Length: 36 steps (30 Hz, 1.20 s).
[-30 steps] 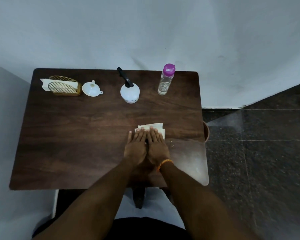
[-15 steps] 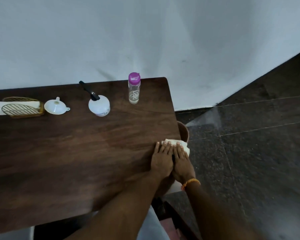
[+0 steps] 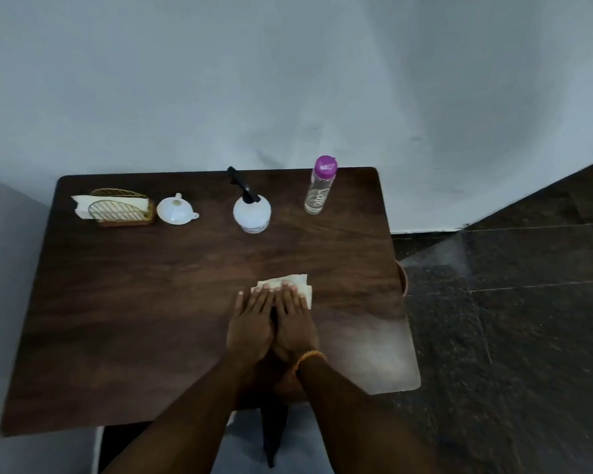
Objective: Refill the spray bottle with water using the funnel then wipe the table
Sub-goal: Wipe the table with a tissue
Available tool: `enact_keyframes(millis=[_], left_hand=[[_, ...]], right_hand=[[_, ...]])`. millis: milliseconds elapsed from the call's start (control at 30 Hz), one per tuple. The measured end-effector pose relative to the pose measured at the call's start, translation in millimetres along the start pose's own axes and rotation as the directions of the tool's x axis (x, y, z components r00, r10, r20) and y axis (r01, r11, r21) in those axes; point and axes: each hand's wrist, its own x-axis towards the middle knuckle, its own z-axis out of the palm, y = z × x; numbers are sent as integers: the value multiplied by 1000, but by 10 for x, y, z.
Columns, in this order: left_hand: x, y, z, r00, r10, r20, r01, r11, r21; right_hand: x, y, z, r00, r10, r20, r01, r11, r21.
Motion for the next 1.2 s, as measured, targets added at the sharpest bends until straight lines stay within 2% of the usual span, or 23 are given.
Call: enact_keyframes(millis=[167, 333, 567, 767, 900, 1067, 1200], left_hand=[[-507, -96, 295, 995, -28, 100, 28, 1000, 5], [-490, 164, 423, 994, -79, 80, 84, 995, -53], [146, 919, 94, 992, 108, 61, -107, 994, -32], [516, 1967, 12, 971, 215, 103, -207, 975, -86], [540, 2376, 70, 953, 273, 135, -266, 961, -71], [354, 2357, 121, 948, 298, 112, -295, 954, -44], [154, 1927, 153, 962, 262, 70, -260, 965, -46]], right_hand=[[-393, -333, 336, 999, -14, 34, 14, 1000, -9], [-531, -124, 306, 999, -52, -5, 52, 998, -45], [-648, 738, -160, 992, 128, -13, -128, 991, 43], [-1128, 1681, -392, 961, 277, -22, -277, 960, -35], [-1452, 1942, -457, 941, 337, -3, -336, 939, -78], [-1620, 1731, -341, 925, 381, -12, -381, 923, -54], [-1463, 1304, -250, 943, 331, 22, -331, 943, -25]])
